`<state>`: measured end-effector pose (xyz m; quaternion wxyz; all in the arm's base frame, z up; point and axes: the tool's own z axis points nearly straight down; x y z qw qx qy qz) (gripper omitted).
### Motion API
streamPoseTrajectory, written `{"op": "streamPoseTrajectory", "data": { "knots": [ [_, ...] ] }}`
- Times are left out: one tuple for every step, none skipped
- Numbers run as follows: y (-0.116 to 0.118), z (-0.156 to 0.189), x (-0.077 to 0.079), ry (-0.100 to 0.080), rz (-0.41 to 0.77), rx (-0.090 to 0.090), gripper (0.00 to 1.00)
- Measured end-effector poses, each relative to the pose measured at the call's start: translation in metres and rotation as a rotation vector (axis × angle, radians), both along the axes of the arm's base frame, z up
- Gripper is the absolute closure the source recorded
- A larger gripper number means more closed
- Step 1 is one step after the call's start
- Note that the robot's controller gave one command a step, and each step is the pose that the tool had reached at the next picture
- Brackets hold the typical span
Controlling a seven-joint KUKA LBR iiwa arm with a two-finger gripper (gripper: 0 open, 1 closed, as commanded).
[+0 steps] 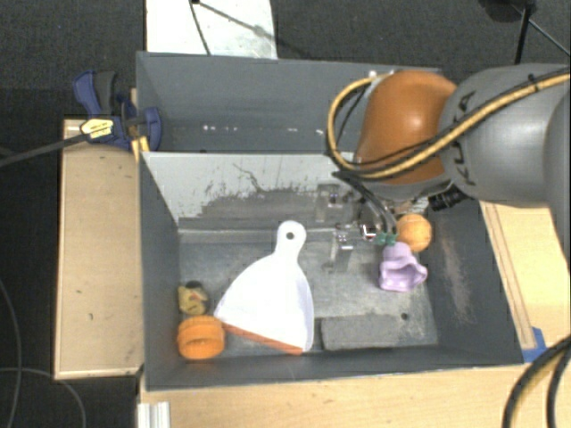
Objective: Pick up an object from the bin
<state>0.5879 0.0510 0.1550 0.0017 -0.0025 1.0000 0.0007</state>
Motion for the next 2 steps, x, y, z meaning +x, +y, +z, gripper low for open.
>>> {"op": "streamPoseTrajectory", "data": {
  "knots": [
    [0.000,0.000,0.000,0.000,0.000,0.000,0.00],
    [0.047,-0.046,0.003,-0.005,0.080,-0.001,0.00]
  ]
}}
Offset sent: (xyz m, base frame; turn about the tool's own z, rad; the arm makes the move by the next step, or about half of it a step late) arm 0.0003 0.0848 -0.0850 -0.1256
